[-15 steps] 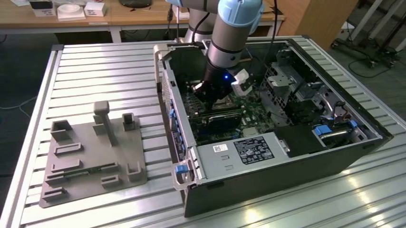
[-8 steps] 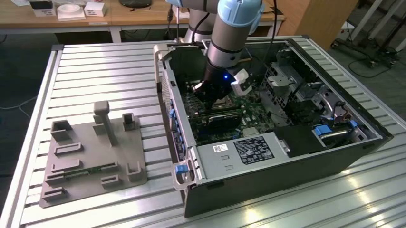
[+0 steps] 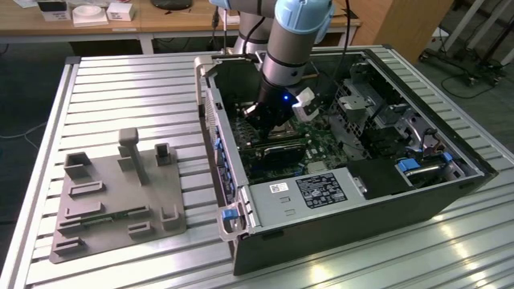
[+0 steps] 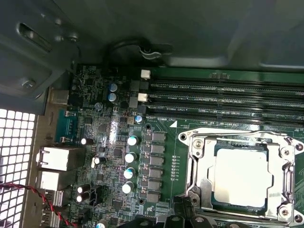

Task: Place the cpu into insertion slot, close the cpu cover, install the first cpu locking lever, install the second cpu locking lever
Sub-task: 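Install the second cpu locking lever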

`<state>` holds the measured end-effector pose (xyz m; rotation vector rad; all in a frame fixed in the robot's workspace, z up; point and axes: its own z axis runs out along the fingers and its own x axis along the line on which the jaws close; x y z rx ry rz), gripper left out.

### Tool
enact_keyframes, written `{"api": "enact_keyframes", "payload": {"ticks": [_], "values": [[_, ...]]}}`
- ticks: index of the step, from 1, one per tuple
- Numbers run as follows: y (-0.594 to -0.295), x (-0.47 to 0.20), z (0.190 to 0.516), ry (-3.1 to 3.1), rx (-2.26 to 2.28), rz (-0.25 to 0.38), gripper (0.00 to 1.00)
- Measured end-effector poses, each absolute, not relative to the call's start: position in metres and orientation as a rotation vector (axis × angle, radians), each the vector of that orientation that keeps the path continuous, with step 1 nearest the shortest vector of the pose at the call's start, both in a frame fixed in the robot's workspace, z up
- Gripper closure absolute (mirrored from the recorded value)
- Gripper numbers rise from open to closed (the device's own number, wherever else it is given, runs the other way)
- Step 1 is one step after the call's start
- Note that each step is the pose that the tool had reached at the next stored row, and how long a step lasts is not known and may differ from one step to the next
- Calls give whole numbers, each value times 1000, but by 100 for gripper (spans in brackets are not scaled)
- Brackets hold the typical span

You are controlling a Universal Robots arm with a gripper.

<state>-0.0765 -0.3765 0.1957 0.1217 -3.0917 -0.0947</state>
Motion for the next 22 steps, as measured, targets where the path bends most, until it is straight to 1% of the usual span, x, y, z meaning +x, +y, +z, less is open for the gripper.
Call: {"api": "enact_keyframes", "payload": {"ticks": [6,22], "values": [[-377,-76,196,-3092,122,-72,89],[-375,-77,199,-3092,126,-74,89]]}}
